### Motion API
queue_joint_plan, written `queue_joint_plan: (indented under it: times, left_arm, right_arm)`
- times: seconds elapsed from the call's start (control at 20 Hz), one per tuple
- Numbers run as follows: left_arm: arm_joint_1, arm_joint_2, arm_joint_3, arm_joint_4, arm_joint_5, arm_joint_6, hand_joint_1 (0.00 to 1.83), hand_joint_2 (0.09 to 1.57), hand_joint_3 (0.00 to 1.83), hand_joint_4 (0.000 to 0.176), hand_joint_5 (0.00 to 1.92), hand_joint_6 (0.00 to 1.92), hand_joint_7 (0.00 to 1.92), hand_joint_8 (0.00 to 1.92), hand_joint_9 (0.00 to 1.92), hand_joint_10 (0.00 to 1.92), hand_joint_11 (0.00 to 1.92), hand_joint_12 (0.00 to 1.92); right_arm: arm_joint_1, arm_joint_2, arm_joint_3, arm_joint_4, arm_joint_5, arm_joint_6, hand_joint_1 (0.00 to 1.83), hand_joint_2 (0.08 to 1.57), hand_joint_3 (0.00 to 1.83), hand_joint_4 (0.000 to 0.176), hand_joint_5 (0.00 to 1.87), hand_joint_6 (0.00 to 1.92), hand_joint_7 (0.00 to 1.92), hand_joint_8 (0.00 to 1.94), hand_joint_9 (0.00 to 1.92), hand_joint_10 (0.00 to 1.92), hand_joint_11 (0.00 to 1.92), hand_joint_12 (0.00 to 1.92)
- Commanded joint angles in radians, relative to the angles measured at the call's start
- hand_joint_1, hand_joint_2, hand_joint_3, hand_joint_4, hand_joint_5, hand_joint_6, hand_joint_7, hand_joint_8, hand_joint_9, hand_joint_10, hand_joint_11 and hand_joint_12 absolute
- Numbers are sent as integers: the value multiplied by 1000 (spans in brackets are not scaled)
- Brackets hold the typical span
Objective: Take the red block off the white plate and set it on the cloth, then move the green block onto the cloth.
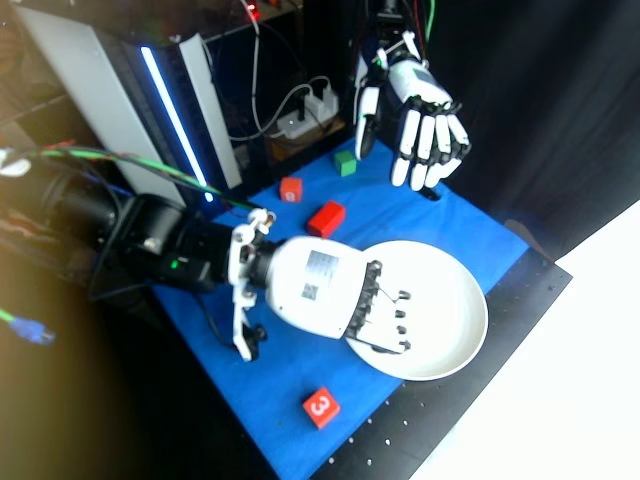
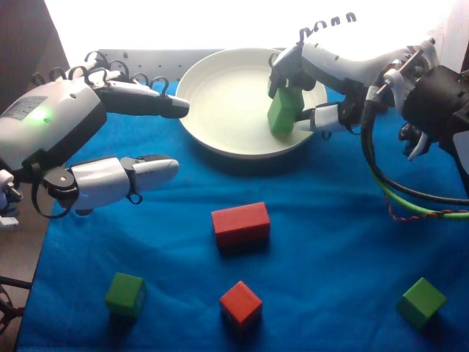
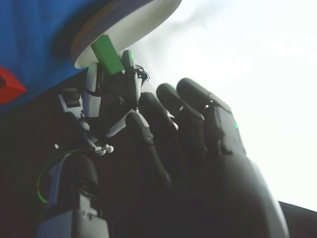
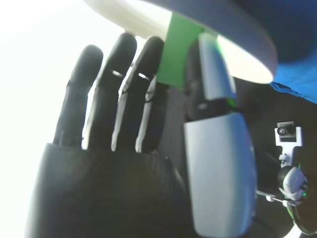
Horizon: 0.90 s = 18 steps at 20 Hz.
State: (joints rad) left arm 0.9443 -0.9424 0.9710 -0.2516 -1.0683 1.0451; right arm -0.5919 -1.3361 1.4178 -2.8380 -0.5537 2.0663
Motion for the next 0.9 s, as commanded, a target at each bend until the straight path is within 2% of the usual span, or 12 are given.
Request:
queue_joint_plan:
  times: [0.0,0.05,0.1,0.15,0.2,0.25,0.3,0.4,0.5,0.7,0.75,0.85]
  left_arm:
    - [-13,2,-3,12,-129,-4,702,1120,0,88,754,8,678,40,308,804,0,1466]
    - [-13,1,-3,12,-129,-4,682,1128,2,71,751,6,672,39,309,811,0,1478]
    - [-13,1,-3,11,-129,-4,674,1130,3,65,748,5,675,40,318,816,3,1481]
    - [-12,1,-4,9,-129,-4,670,1130,2,64,752,6,677,41,317,818,3,1479]
    - [-12,1,-4,8,-129,-4,678,1131,1,78,754,6,676,42,306,833,0,1464]
    - [-12,1,-4,7,-130,-4,678,1131,1,78,754,6,676,42,306,833,0,1464]
    - [-11,1,-4,5,-130,-4,662,1137,0,68,751,4,689,51,323,840,2,1468]
    - [-7,1,-4,2,-131,-4,691,1129,0,71,750,3,684,49,324,838,6,1483]
    - [-5,2,-4,-2,-131,-4,690,1126,0,90,743,0,669,43,302,838,0,1492]
    - [3,4,-7,-12,-132,-5,698,1117,0,116,739,0,664,39,316,771,0,1439]
    - [4,5,-8,-13,-133,-5,667,1118,0,105,746,3,670,42,324,774,1,1444]
    - [6,6,-9,-16,-134,-5,652,1125,2,104,739,0,670,42,321,776,0,1437]
  right_arm:
    - [16,-1,5,-7,-111,-1,1228,1132,0,0,973,1072,912,1060,727,1052,486,1641]
    - [16,-1,6,-7,-111,-1,1361,1152,1,0,843,1215,933,981,806,1346,567,1454]
    - [16,-1,6,-7,-111,-1,1367,1152,0,0,838,1222,935,959,820,1360,591,1422]
    - [16,-1,7,-7,-111,-1,1461,1154,2,0,823,1212,920,950,840,1260,617,1664]
    - [17,0,8,-7,-111,-1,1478,1160,0,0,829,1229,912,968,827,1245,599,1719]
    - [17,0,8,-7,-111,-1,1478,1160,0,0,829,1229,912,968,827,1245,599,1719]
    - [18,0,6,-8,-111,-1,1364,1169,2,0,832,1299,897,1000,764,1373,536,1431]
    - [24,10,-14,-16,-117,-1,1363,1163,0,0,833,1281,912,985,795,1352,618,1402]
    - [27,44,-53,-30,-151,-1,1367,1155,1,0,820,1226,927,1009,825,1359,642,1477]
    - [27,140,-162,-80,-246,-1,1358,1195,4,0,787,1122,840,1344,716,1523,565,1797]
    - [27,147,-172,-85,-252,-1,1355,1206,3,0,775,1131,819,1380,697,1564,558,1862]
    - [27,161,-192,-95,-269,-1,1354,1207,1,0,791,1104,803,1385,705,1586,609,1911]
